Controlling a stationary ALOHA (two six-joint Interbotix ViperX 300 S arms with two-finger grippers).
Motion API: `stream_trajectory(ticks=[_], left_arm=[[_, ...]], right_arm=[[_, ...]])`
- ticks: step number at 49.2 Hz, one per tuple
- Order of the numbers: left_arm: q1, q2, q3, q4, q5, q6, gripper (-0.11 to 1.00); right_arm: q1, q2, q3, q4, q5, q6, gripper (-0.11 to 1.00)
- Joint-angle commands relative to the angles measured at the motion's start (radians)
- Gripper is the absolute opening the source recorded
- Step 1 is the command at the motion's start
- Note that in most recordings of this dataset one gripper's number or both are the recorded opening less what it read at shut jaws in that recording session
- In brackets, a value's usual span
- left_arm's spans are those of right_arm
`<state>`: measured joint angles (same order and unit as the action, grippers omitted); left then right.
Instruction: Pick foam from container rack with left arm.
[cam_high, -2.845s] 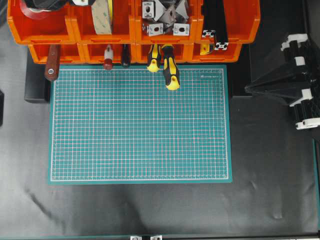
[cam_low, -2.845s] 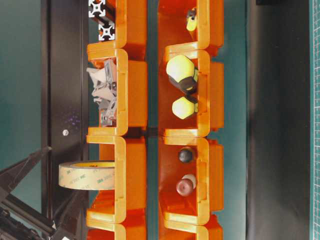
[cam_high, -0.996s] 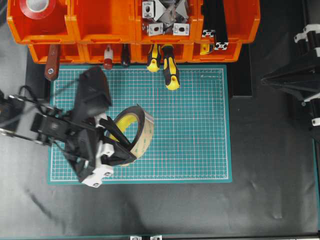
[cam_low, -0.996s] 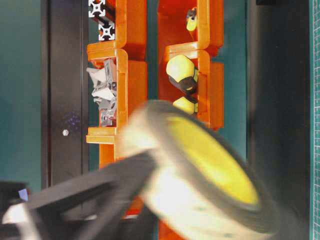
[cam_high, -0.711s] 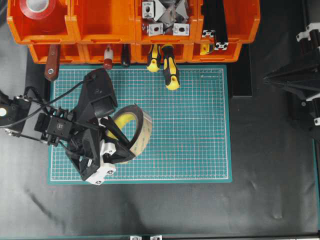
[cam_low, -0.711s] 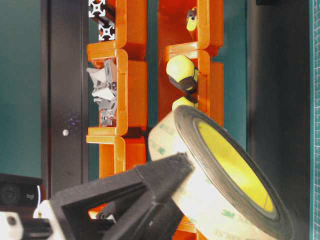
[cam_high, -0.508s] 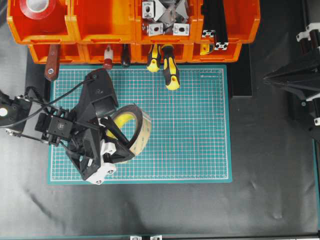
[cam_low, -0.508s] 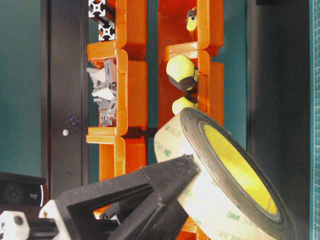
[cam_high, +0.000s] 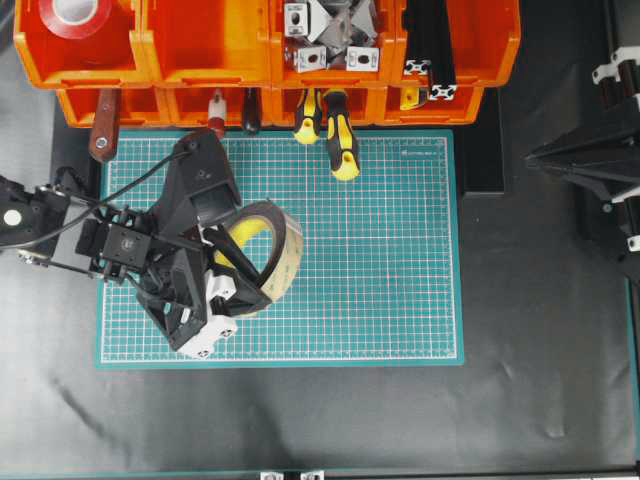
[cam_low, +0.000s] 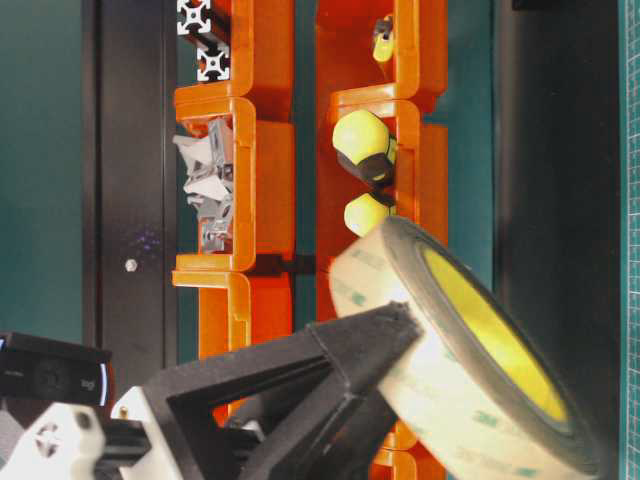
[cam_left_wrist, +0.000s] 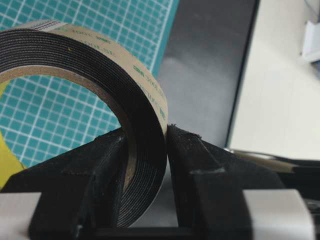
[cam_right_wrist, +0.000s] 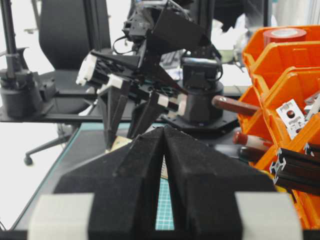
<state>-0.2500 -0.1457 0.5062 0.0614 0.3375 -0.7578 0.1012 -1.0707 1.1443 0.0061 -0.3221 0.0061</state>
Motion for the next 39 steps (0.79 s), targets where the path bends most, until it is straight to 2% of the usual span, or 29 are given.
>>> stream_trajectory(ticks=[1, 7, 12, 39], left_arm=[[0.002, -0.009, -0.008, 0.005, -0.009, 0.041, 0.38], [0.005, 0.005, -0.008, 0.005, -0.002, 0.078, 0.75], [0.020, 0.005, -0.006, 0.005, 0.002, 0.078, 0.90], [0.046, -0.021, 0.012, 0.005, 0.000, 0.074, 0.91]], right_arm=[[0.002, 0.006, -0.032, 0.002, 0.000, 0.000, 0.00], [0.002, 0.006, -0.031, 0.002, 0.002, 0.000, 0.00], [0.002, 0.006, -0.032, 0.002, 0.002, 0.000, 0.00], [0.003, 0.005, -0.032, 0.002, 0.003, 0.000, 0.00]])
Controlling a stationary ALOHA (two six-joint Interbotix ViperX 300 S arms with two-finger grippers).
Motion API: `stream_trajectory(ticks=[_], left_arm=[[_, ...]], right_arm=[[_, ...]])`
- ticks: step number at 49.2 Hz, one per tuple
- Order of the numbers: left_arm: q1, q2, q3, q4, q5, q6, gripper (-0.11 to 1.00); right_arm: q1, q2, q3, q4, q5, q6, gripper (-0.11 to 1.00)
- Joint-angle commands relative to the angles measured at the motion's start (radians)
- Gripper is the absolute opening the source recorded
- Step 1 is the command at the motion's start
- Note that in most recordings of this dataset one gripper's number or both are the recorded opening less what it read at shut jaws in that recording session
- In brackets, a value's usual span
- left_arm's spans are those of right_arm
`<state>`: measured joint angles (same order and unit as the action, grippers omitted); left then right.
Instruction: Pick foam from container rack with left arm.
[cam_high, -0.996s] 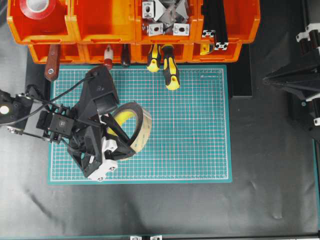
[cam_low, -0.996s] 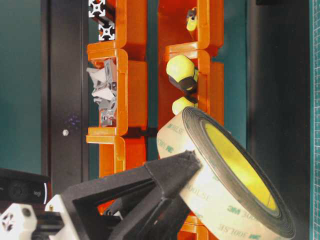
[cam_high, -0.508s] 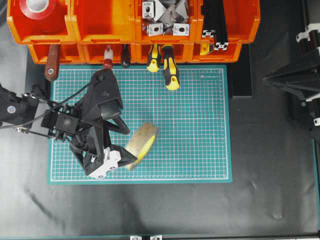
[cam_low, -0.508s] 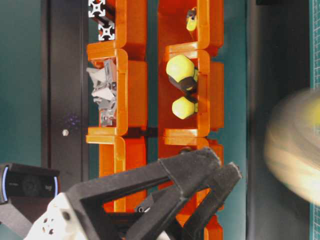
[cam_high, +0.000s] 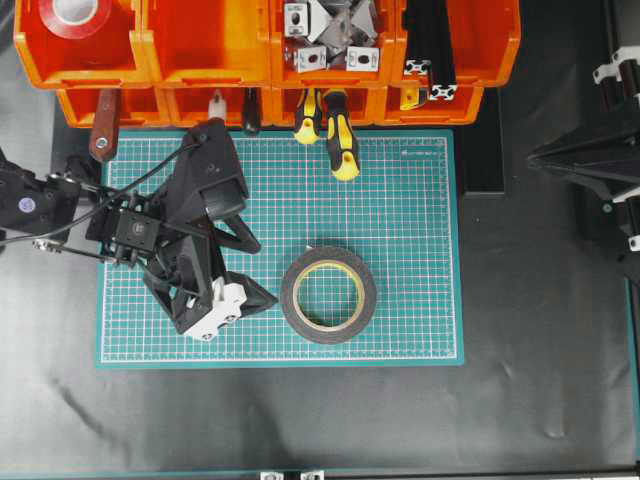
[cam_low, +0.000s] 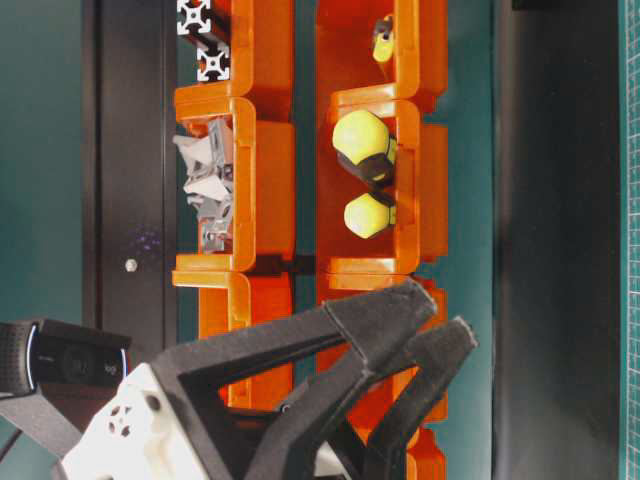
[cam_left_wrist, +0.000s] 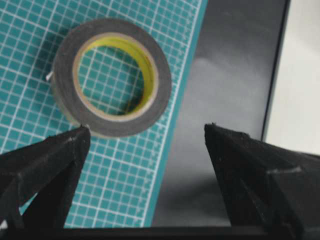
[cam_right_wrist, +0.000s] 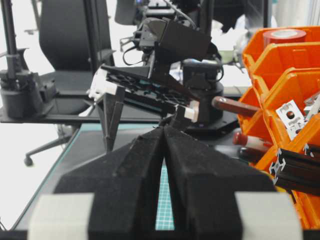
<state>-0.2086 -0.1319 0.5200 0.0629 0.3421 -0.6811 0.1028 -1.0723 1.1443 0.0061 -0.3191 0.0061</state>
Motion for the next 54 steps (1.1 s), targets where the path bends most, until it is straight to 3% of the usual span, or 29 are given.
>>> stream_trajectory(ticks=[1, 10, 26, 29, 41, 48, 54], left_arm=[[0.006, -0.040, 0.000, 0.003, -0.003, -0.005, 0.91], [0.008, -0.074, 0.015, 0.003, -0.006, -0.002, 0.91], [-0.006, -0.206, 0.080, 0.003, -0.087, 0.084, 0.90], [-0.014, -0.233, 0.092, 0.005, -0.103, 0.126, 0.90], [-0.054, -0.357, 0.166, 0.005, -0.143, 0.402, 0.89], [-0.049, -0.446, 0.207, 0.005, -0.195, 0.480, 0.87], [-0.037, -0.534, 0.241, 0.005, -0.241, 0.492, 0.87]], right_arm=[[0.000, 0.005, -0.032, 0.002, 0.002, 0.000, 0.00], [0.000, 0.005, -0.032, 0.002, 0.005, 0.000, 0.00], [-0.006, 0.000, -0.032, 0.002, 0.015, 0.000, 0.00], [-0.006, 0.000, -0.031, 0.002, 0.015, 0.000, 0.00], [-0.006, 0.000, -0.028, 0.002, 0.015, 0.000, 0.00], [-0.006, 0.000, -0.028, 0.002, 0.015, 0.000, 0.00], [-0.006, 0.000, -0.026, 0.002, 0.015, 0.000, 0.00]])
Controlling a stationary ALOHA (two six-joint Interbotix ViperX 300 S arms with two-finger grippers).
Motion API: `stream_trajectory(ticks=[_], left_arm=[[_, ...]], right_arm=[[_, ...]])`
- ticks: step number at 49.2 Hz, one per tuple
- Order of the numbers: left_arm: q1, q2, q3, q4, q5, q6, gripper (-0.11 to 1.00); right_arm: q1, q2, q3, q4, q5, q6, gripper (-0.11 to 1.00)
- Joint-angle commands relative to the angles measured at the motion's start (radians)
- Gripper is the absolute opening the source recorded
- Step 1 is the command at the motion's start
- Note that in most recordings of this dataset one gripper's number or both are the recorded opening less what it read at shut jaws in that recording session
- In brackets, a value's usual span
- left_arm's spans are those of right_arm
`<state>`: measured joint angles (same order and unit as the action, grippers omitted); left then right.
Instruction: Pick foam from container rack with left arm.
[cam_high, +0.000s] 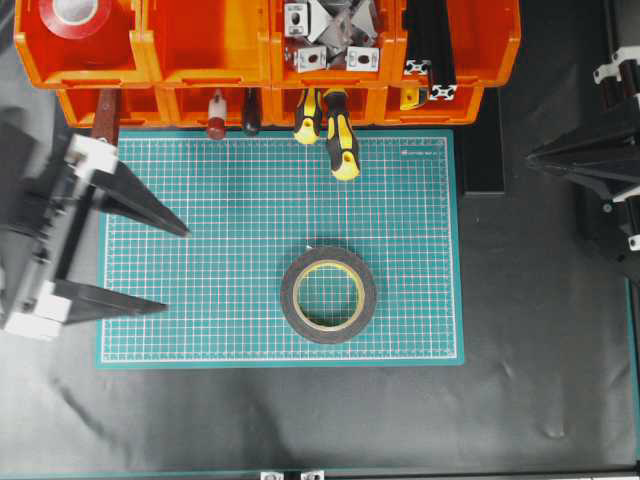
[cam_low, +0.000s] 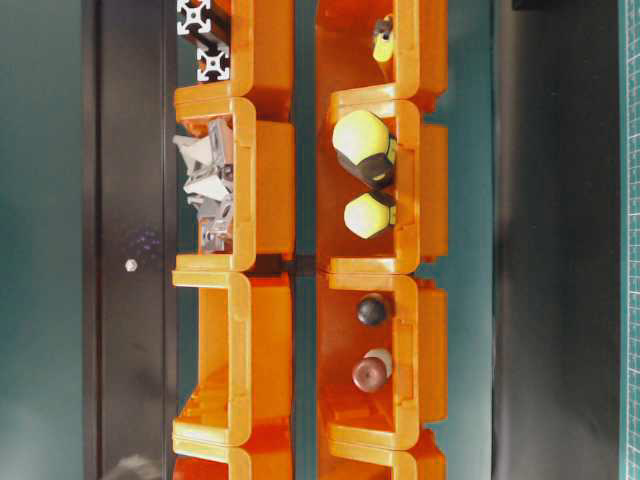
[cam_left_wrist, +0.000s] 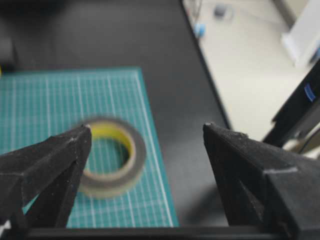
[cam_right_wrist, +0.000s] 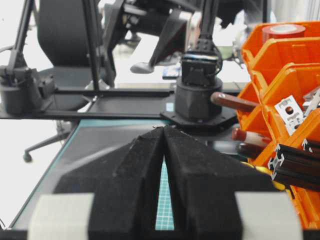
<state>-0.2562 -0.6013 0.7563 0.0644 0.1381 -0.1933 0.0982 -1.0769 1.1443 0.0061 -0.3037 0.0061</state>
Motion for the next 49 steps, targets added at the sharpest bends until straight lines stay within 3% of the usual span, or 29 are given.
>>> stream_trajectory(ticks=[1, 10, 24, 40, 49], left_arm=[[0.011, -0.080, 0.009, 0.003, -0.043, 0.008, 0.87], [0.044, -0.233, 0.055, 0.003, -0.052, 0.012, 0.86], [0.094, -0.430, 0.104, 0.003, 0.035, 0.015, 0.83], [0.101, -0.457, 0.133, 0.003, -0.014, 0.069, 0.81], [0.103, -0.459, 0.147, 0.003, -0.043, 0.066, 0.81]], right_arm=[[-0.002, 0.005, -0.026, 0.002, 0.000, 0.000, 0.00], [-0.002, 0.005, -0.025, 0.002, 0.000, -0.002, 0.00], [-0.003, 0.005, -0.023, 0.002, 0.000, -0.009, 0.00], [-0.003, 0.003, -0.018, 0.002, 0.000, -0.009, 0.00], [-0.003, 0.003, -0.020, 0.002, 0.002, -0.011, 0.00]])
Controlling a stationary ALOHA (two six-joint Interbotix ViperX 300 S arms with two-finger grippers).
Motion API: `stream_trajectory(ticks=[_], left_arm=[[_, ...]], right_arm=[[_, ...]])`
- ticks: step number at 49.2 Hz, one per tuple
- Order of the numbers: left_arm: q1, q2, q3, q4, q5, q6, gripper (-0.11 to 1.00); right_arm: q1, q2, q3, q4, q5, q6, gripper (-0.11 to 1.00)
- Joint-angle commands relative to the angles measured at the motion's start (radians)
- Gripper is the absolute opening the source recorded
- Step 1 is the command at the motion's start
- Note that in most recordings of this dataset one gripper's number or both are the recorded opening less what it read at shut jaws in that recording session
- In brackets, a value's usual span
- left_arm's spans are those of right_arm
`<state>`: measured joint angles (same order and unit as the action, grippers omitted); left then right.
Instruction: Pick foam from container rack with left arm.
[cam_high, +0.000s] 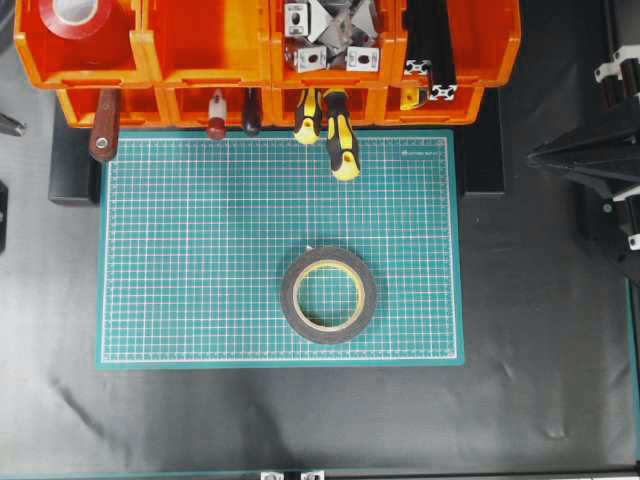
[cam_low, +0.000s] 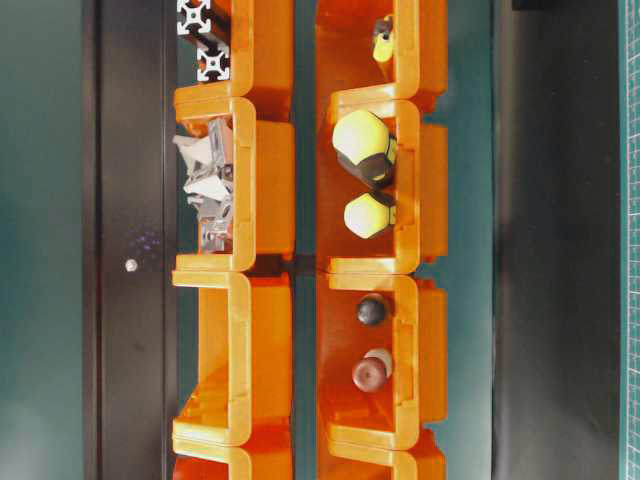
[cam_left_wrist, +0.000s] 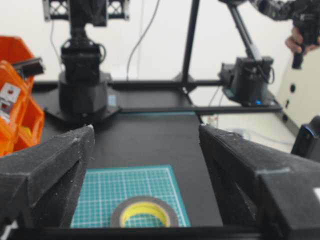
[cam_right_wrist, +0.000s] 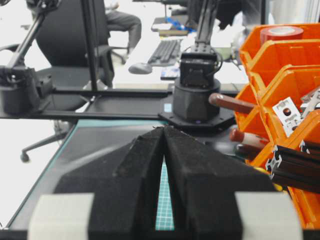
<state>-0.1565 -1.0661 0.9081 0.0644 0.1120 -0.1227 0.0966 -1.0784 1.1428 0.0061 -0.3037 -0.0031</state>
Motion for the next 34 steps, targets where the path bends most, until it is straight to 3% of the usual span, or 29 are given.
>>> stream_trajectory(ticks=[1, 34], left_arm=[[0.003, 0.005, -0.003, 0.003, -0.017, -0.008, 0.81], [0.003, 0.015, 0.014, 0.003, -0.048, -0.014, 0.81]], right_arm=[[-0.002, 0.005, -0.017, 0.002, 0.002, -0.002, 0.00], [0.008, 0.008, -0.011, -0.002, 0.015, -0.005, 0.00]])
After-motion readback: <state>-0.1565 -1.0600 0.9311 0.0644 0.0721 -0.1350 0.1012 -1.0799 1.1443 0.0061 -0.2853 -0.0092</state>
